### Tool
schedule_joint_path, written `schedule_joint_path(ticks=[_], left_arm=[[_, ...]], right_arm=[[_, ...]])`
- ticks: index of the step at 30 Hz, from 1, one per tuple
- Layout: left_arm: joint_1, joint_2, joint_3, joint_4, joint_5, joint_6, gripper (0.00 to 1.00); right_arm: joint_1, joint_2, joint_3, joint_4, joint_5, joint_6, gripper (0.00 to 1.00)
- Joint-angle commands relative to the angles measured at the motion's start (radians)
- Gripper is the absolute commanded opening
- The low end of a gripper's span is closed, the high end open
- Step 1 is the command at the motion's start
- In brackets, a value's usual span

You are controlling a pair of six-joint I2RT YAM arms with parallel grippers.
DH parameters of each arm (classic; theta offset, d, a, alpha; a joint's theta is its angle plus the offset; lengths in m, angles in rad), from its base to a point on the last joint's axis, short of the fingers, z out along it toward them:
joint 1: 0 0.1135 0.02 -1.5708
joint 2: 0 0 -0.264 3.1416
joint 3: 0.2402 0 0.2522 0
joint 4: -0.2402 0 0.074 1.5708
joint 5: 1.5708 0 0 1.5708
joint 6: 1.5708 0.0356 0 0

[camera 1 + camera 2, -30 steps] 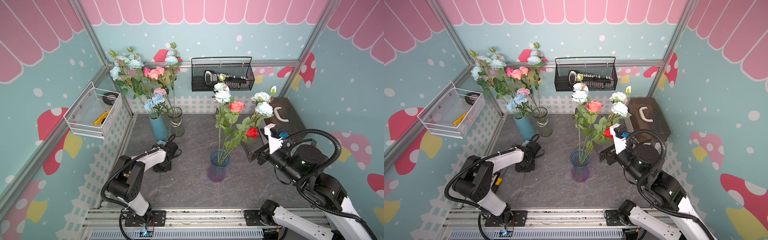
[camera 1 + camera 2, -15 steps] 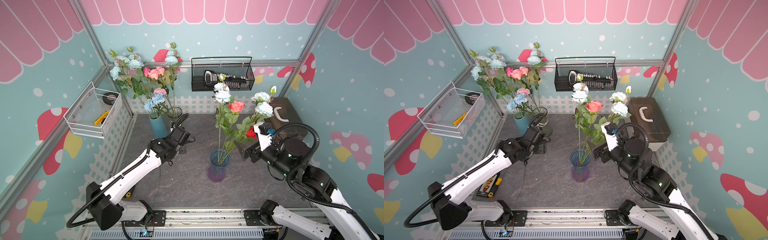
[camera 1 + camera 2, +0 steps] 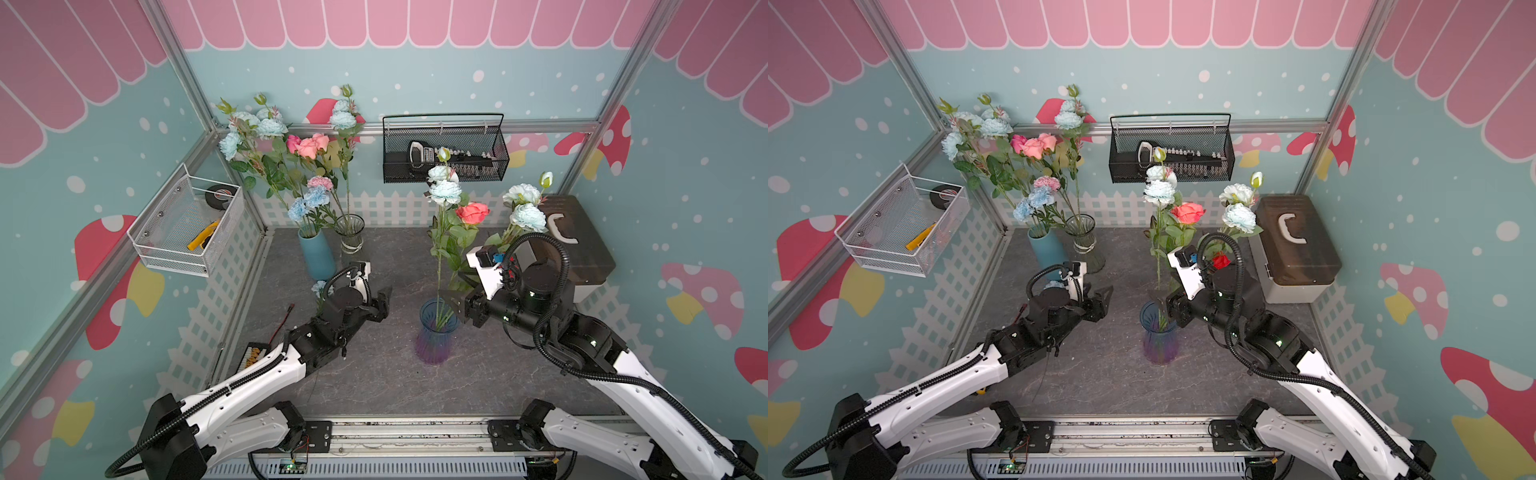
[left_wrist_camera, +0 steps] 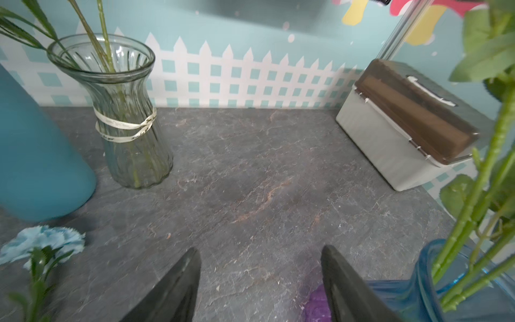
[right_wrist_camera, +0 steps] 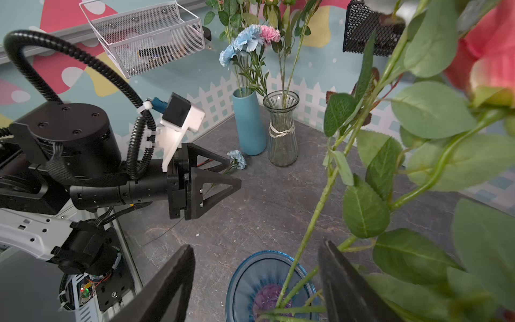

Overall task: Pick out blue flowers from the vase
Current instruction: Pick up the flower from the vase.

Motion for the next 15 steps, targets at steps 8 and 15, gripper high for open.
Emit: schedule_joint_path(ticks=[8,15], left_arm=[[0.004,-0.028,-0.166,0.374,0.064,0.085,0.68],[0.004,-0.052,-0.216,0.427,0.081,0.084,0.69]], right_arm=[[0.037,0.039,-0.079,0.174,0.116,0.098,0.62],[0.054,0.03,-0.138,0.237,0.25,0.128,0.56]])
